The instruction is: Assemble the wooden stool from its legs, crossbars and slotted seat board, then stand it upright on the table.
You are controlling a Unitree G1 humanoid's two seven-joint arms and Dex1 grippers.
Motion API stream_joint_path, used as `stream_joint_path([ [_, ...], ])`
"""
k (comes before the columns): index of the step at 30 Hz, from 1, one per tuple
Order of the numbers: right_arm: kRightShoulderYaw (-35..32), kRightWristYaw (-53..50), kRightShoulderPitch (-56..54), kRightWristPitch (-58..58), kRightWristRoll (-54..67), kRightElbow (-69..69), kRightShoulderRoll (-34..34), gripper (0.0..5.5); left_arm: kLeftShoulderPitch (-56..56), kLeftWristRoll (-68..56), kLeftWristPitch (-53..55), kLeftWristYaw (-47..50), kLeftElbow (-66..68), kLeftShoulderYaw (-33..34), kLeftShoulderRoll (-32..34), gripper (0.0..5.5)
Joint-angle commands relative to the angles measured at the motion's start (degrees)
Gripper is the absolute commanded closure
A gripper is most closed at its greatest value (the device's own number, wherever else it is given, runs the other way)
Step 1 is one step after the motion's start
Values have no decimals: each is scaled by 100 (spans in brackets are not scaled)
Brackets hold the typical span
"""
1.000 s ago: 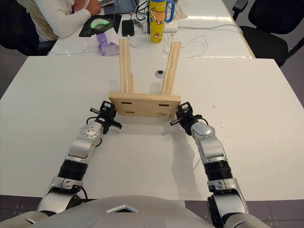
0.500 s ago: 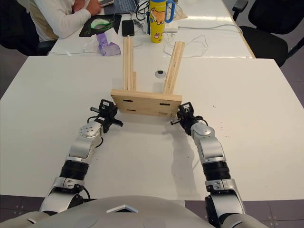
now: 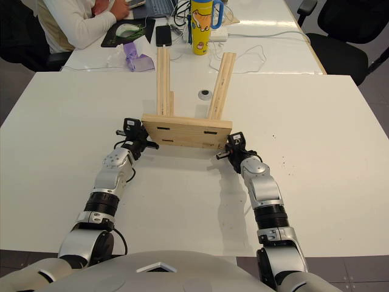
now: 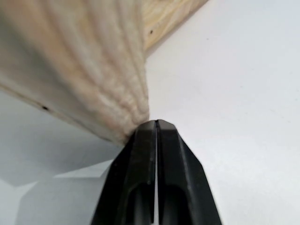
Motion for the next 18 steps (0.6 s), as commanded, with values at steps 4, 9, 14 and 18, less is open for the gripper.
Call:
stream_joint_path([
  [4,26,35,-5,37,71,-146,108,549,157,129,212,-246,75,-275,-19,550],
  [9,18,-15,40,26,55,-150,139,549,104,310,134,84,502,-188,126,550],
  [14,30,9,19,4,47,-123,156,549,-3,364,-19,131,717,-207,88,550],
  [18,25,50,-6,-13,59,-110,141,549,-52,374,-120,79,654,-300,21,550],
])
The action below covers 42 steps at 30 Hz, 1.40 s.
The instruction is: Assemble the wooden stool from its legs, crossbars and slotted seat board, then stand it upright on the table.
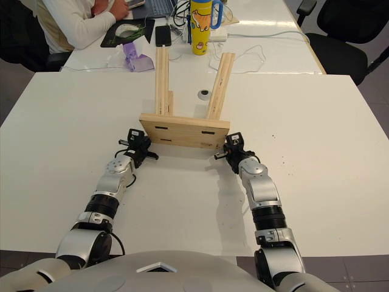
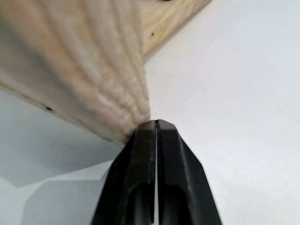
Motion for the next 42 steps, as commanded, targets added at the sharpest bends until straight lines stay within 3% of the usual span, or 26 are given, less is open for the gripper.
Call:
stream_joint_path([
  [1,29,110,-54,-34,62,-39,16,549,-106,55,-127,-113,-67,-138,-117,550],
  [14,-28,663,-160,-169,562,-747,108,549,162,-219,341,-742,-1824,-485,-170,550],
  [31,-663,552,-929,-475,1158,-1725,368,549,-783,-761,1416,-322,-4259,-83,-190,550],
  [42,-1138,186,-1392,-852,1610,-2021,608,549,-826,-849,1646,-208,-4502,39,-61,550],
])
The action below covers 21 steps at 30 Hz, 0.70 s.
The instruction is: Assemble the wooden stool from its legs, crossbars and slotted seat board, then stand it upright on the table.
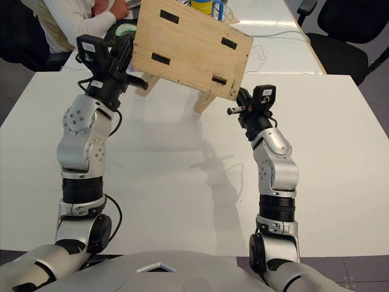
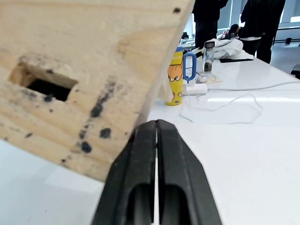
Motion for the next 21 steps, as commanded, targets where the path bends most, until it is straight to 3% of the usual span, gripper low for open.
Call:
stream_joint_path([
  [1,192,76,-641,-248,378,-405,238,549,46,-130,155,-204,14,-357,-145,550],
  [14,308,-97,-525,-448,224,-169,15,549,181,-39,43,-59,-42,-314,-72,550],
  [21,-23,-758,-723,-1052,-206,272,-109,549,-95,96,-622,941,-9,688,-4,550],
])
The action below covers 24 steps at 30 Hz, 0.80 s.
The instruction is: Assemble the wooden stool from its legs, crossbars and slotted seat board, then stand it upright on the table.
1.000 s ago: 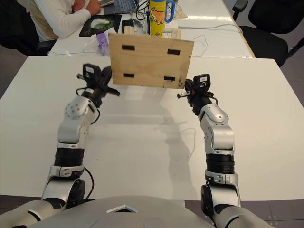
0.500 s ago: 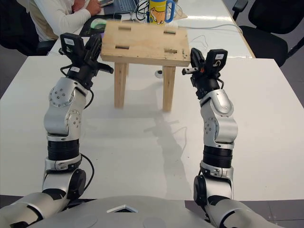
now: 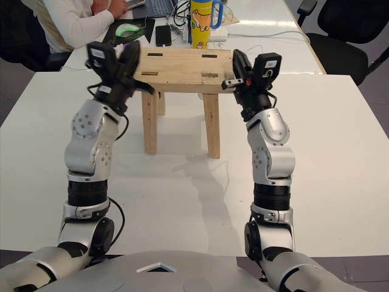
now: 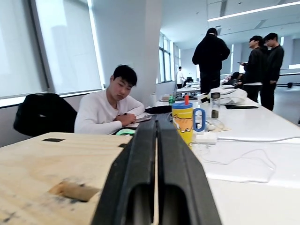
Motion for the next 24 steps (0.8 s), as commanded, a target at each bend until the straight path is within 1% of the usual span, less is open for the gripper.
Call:
stream_joint_path([
  [1,-165,-326,-170,-346,-357,404,-191,549,-83,144,-276,598,127,654,175,550],
  [5,-81,-389,39,-662,-741,946,-367,549,372,387,-241,752,542,828,421,550],
  [9,35,-327,454,-1453,-1178,1671,-556,549,1179,821,-547,600,964,441,560,550],
  [14,122,-223,989,-2106,-1294,2154,-578,549,1942,772,-977,551,1137,226,243,550],
  [24,369,-125,1467,-2438,-1379,2405,-530,549,2248,721,-1369,490,1534,30,-46,550],
])
